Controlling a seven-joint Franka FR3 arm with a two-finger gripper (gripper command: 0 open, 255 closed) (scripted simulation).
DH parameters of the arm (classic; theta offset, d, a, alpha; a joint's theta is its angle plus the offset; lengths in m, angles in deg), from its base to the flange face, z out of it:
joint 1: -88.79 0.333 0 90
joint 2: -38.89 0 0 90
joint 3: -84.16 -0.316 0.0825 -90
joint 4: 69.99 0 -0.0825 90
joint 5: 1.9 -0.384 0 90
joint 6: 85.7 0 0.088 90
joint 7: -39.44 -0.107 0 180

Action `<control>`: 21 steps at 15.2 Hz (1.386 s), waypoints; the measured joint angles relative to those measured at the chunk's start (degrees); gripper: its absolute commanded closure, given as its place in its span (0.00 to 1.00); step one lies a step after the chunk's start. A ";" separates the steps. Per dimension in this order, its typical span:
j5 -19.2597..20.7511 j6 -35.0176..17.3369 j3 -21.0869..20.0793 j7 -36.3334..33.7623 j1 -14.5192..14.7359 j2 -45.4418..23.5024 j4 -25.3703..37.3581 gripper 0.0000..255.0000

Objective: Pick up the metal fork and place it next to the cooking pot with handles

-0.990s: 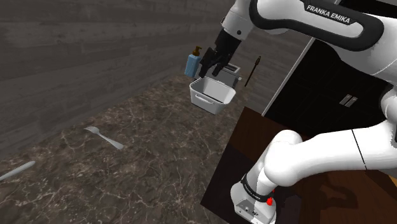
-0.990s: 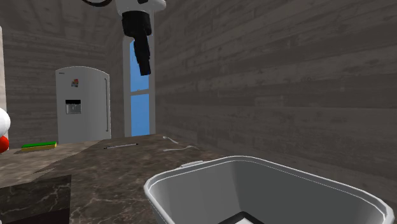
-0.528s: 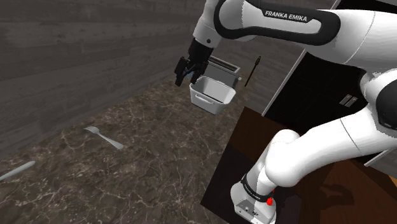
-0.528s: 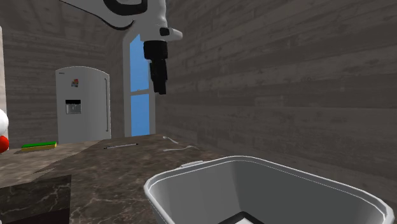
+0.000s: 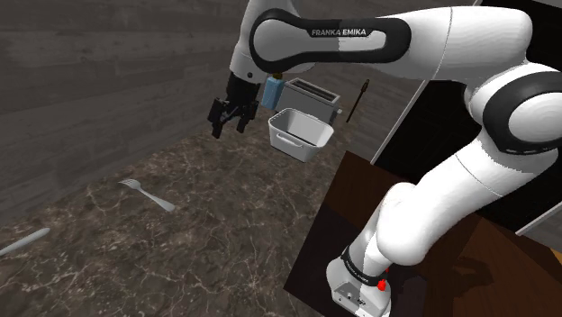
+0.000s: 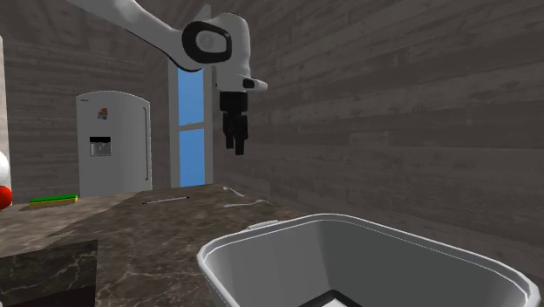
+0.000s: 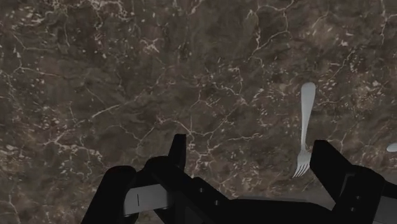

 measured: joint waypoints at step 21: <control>2.41 -5.64 -5.61 -6.02 7.79 -40.11 27.62 0.00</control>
